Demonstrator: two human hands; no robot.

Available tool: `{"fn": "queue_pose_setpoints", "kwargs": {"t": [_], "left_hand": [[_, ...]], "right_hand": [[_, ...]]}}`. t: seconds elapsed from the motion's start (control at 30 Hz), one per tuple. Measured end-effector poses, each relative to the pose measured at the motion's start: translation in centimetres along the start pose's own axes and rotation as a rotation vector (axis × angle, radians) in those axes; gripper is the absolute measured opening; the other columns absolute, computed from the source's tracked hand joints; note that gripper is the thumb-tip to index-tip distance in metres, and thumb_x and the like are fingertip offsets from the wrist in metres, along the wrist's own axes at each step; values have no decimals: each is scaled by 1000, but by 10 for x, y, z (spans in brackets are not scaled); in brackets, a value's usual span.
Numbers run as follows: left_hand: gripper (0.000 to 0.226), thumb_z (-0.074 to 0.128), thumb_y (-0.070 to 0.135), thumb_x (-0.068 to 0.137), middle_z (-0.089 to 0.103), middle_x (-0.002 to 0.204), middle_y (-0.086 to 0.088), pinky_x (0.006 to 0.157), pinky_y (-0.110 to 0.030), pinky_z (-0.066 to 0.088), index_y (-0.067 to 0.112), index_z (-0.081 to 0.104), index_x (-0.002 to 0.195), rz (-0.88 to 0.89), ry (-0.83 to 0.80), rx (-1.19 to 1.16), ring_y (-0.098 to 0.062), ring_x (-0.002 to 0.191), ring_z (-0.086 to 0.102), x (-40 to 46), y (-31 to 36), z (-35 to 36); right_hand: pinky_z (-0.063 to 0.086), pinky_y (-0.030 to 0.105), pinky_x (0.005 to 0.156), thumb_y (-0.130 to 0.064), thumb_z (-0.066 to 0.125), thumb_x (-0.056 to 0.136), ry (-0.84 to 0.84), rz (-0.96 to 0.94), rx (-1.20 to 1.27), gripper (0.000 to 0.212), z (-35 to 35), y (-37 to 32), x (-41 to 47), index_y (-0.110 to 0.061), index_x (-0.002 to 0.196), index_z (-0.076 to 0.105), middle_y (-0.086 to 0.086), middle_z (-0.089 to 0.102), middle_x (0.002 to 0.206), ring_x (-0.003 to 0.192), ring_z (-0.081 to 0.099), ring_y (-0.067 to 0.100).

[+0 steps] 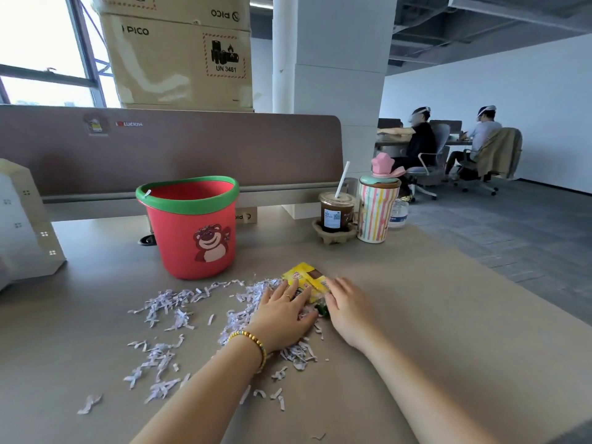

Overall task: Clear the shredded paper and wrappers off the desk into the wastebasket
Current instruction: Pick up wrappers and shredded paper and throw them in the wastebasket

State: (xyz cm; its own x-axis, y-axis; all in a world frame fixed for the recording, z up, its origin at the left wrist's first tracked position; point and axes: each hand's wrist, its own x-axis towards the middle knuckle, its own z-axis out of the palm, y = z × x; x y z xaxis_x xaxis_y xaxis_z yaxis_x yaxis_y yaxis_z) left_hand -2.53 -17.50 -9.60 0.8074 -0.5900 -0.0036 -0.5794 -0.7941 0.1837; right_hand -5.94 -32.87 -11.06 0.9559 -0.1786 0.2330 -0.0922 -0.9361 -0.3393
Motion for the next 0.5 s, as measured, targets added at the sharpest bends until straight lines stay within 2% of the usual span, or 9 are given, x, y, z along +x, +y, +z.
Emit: {"fn": "queue_pose_setpoints", "kwargs": {"t": [0.13, 0.23, 0.33, 0.5], "left_hand": [[51, 29, 46, 96, 22, 156, -4, 120, -39, 14, 25, 29, 142, -34, 106, -60, -25, 144, 17, -1, -3, 4], [44, 33, 41, 95, 22, 156, -7, 119, -41, 18, 19, 41, 132, -81, 159, -55, -29, 143, 19, -4, -5, 5], [46, 32, 43, 95, 13, 158, -7, 119, -48, 9, 14, 39, 130, -133, 147, -17, -29, 146, 9, -6, -8, 4], [52, 27, 49, 93, 23, 154, -1, 116, -58, 9, 24, 30, 139, -216, 116, -11, -28, 145, 13, -11, -18, 3]], "right_hand": [[15, 35, 119, -33, 27, 100, -35, -36, -48, 46, 0, -6, 6, -20, 144, 31, 1, 25, 156, 145, 17, 16], [13, 36, 119, -38, 28, 100, -35, -80, -56, 47, 3, -11, 11, -20, 144, 33, -1, 26, 156, 146, 16, 14], [13, 36, 119, -42, 31, 98, -87, -105, -67, 51, 5, -12, 12, -21, 145, 30, 0, 23, 157, 146, 13, 15], [15, 37, 119, -45, 36, 96, -132, -108, -59, 52, 5, -13, 10, -23, 144, 33, 0, 27, 155, 145, 19, 17]]}}
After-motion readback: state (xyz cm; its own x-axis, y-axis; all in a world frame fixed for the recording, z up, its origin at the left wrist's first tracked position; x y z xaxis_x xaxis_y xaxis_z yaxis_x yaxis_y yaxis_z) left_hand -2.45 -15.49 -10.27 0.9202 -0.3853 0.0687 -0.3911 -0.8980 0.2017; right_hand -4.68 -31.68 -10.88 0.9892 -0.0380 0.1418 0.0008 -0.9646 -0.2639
